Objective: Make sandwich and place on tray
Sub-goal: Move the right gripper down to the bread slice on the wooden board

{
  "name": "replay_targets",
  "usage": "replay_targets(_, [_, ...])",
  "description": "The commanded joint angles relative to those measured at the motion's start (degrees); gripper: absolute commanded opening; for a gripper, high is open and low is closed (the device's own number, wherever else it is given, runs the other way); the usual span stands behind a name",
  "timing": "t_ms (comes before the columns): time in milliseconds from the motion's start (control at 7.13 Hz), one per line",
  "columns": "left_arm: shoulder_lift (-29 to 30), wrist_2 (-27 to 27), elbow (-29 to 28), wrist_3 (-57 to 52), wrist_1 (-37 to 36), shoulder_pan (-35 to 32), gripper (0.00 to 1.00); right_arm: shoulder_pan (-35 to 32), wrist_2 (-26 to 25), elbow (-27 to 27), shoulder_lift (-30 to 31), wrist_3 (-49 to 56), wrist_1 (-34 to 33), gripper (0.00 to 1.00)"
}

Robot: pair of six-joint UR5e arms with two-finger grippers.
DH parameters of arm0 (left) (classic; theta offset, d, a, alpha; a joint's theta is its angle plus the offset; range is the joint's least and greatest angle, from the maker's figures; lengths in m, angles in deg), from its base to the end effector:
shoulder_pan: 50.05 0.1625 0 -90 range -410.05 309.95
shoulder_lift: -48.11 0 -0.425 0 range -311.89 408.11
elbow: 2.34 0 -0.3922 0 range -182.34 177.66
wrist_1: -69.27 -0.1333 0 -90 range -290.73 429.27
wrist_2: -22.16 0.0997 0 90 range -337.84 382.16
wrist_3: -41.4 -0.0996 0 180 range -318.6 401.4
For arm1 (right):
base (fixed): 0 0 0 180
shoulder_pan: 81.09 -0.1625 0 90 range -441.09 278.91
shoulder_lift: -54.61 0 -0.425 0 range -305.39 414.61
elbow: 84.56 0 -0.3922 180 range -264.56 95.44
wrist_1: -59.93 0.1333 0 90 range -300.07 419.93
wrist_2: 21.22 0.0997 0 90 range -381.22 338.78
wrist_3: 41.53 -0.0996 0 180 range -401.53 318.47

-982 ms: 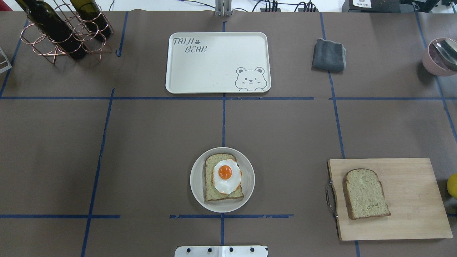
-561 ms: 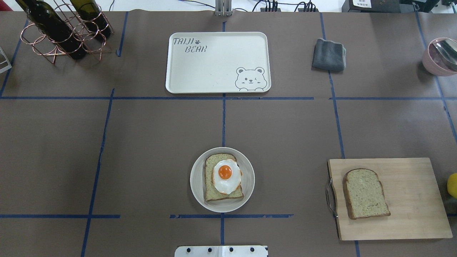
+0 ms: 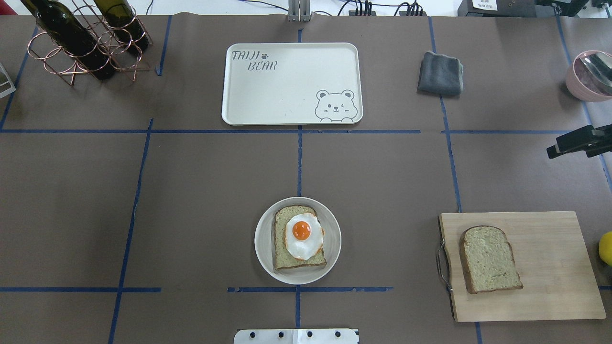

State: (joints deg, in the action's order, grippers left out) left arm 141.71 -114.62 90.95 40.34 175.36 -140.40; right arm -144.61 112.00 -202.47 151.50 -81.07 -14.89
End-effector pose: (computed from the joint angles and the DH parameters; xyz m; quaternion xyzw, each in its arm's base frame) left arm -0.0640 -0.5341 0.5635 0.1876 0.3868 0.0846 0.8989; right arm -0.1372 -0.4215 0.4434 0.0515 -0.4509 -0.0132 0.8910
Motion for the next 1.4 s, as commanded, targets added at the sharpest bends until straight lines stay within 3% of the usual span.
replay_targets(0, [0.0,0.0,0.3,0.0,0.0,0.0,1.0,10.7,-8.4,-1.4,4.6,-15.8,14.6,1.0])
replay_targets(421, [0.0,0.0,0.6,-0.1,0.1,0.0,1.0,23.4,-21.5,-0.9,12.6,-24.9,26.5,0.96])
replay_targets(701, [-0.1,0.0,0.7,-0.1,0.1,0.0,1.0,27.1,-23.5,0.8,14.0,-26.7,28.4,0.86])
replay_targets(982, [-0.1,0.0,0.7,-0.1,0.1,0.0,1.0,28.3,-23.7,4.7,16.6,-28.3,37.9,0.81])
replay_targets(1262, [-0.1,0.1,0.8,-0.2,0.1,0.0,1.0,31.0,-25.0,5.1,16.7,-29.9,38.3,0.68])
